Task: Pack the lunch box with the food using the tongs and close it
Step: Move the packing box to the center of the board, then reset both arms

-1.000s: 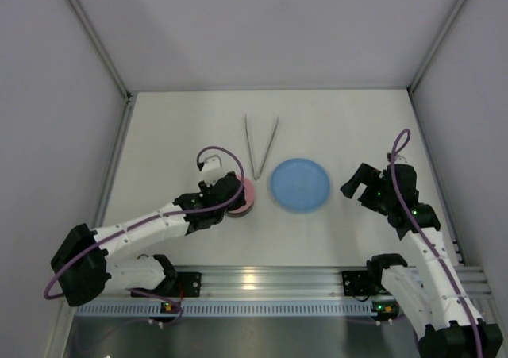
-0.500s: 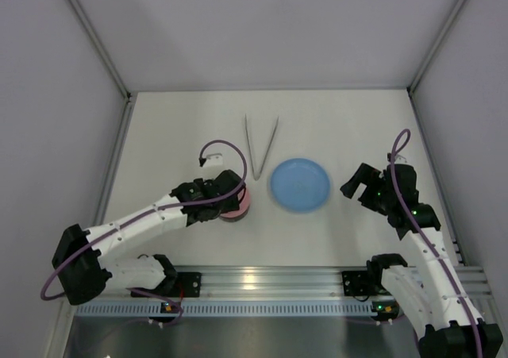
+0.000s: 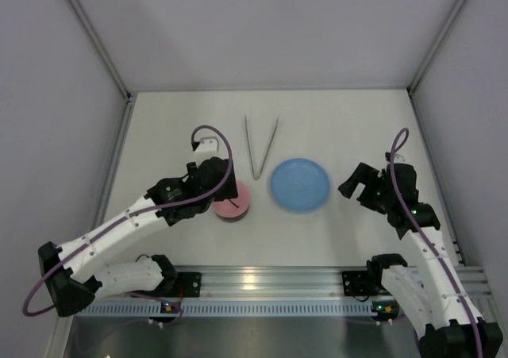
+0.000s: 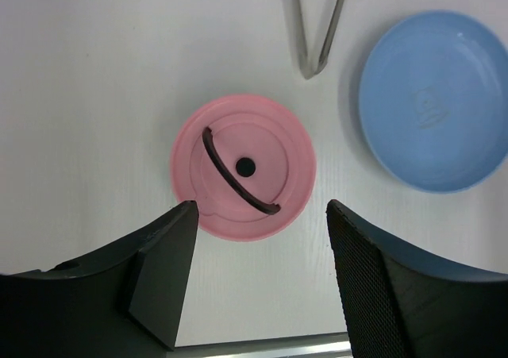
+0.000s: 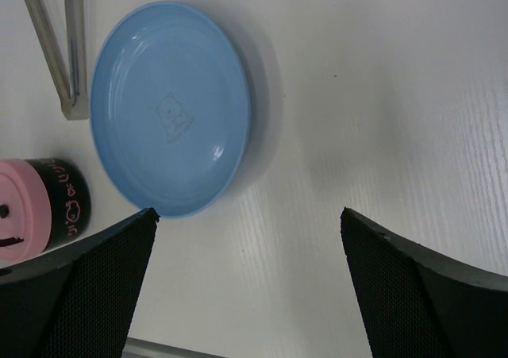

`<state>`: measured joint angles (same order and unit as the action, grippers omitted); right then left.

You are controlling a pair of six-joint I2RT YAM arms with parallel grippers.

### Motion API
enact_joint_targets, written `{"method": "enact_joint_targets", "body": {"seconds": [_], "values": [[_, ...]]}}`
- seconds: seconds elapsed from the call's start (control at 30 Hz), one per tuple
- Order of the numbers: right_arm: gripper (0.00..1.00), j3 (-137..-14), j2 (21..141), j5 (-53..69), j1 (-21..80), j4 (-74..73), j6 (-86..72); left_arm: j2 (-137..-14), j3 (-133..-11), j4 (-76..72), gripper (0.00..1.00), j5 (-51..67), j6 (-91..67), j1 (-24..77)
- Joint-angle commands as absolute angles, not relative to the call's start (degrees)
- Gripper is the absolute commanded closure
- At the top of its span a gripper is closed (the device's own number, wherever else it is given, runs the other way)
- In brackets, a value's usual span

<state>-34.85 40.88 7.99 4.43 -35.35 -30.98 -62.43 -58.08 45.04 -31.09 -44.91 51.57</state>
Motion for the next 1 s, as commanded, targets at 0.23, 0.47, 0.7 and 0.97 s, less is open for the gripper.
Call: {"method": "enact_joint_targets", "body": {"seconds": [0.23,0.47,0.7,0.97], "values": [[0.01,-40.60,36.30,14.67,3.78,-29.00,-27.25,-60.56,-70.40,40.52,0.13,-31.73,-29.89,51.77],[0.01,-46.14,35.07,16.61,3.78,-29.53,-25.75,-61.26,-74.00,37.62,0.04,-31.03,-25.23,51.77],[0.00,-51.41,37.88,18.90,3.78,-28.92,-25.32,-61.09,-75.41,36.92,0.01,-29.62,-24.26,51.77],[0.00,-54.40,43.15,20.39,3.78,-26.11,-26.63,-61.96,-77.25,36.12,0.02,-28.57,-23.03,51.77]]}}
